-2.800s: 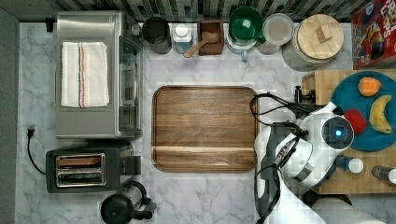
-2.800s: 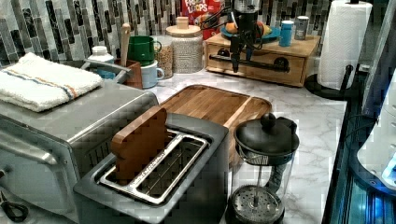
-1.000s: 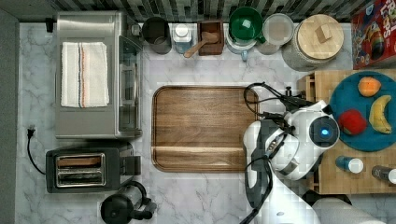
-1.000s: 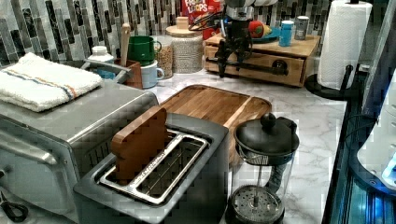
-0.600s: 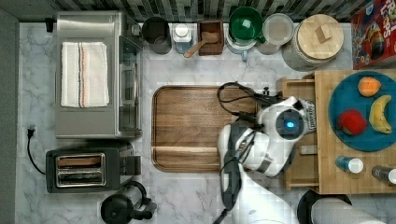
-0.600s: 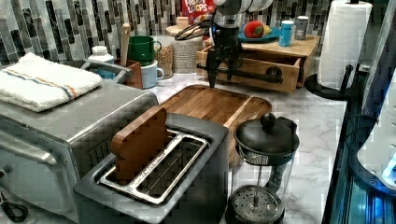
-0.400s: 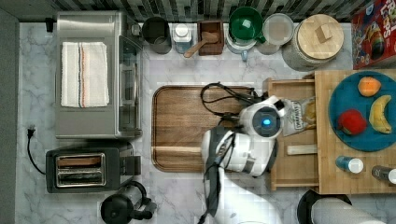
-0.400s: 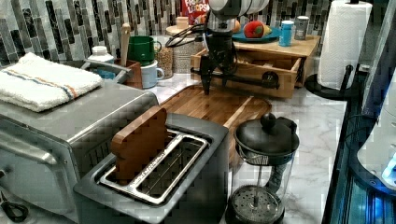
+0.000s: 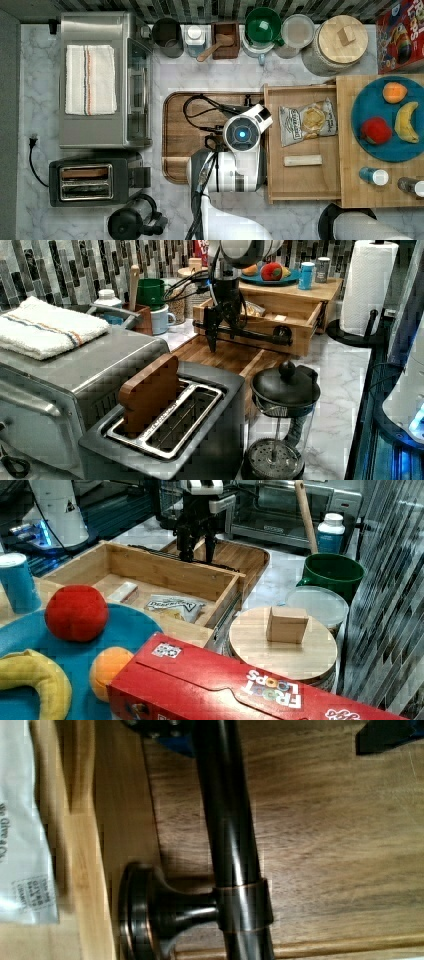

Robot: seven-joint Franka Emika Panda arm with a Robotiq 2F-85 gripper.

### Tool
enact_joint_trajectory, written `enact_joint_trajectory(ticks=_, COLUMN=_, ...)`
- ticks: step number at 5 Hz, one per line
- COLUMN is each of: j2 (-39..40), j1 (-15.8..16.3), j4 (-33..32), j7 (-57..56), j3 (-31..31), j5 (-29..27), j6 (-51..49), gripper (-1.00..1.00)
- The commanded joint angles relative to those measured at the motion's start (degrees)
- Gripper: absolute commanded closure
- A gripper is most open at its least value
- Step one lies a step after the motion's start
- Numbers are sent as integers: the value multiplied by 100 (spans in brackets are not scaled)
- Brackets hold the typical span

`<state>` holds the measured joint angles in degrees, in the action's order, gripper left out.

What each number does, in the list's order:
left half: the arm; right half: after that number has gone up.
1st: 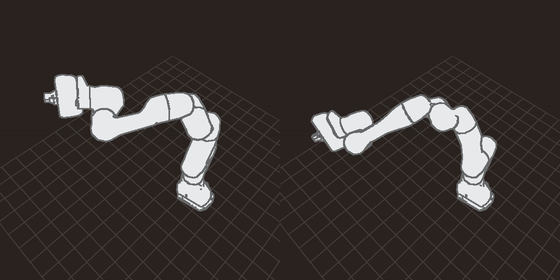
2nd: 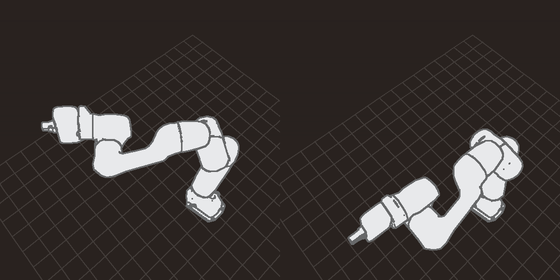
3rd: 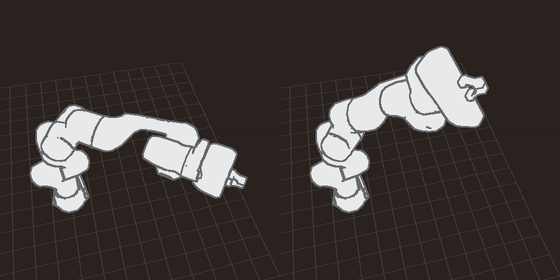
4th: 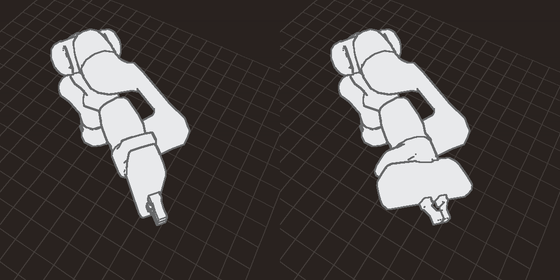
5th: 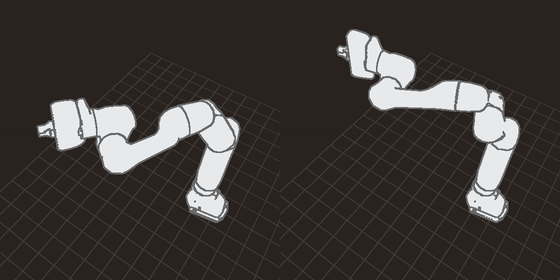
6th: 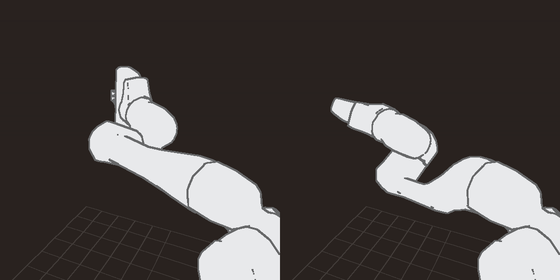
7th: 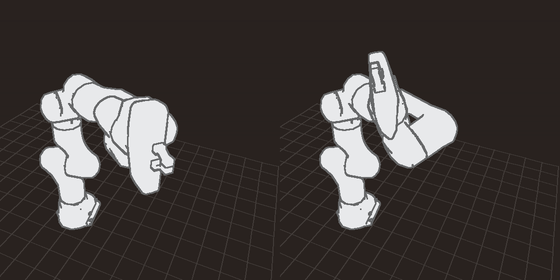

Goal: Open the drawer.

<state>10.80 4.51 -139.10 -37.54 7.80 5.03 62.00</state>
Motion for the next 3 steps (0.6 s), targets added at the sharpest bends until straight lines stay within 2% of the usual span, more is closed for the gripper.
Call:
enact_joint_trajectory(ticks=1, j2=-138, j1=479, j4=-88, j7=954, j3=-388, j5=-174, j6=203, gripper=-100)
enact_joint_trajectory(ticks=3, j2=-139, j1=418, j4=-90, j7=970, j3=-446, j5=-152, j6=202, gripper=-100)
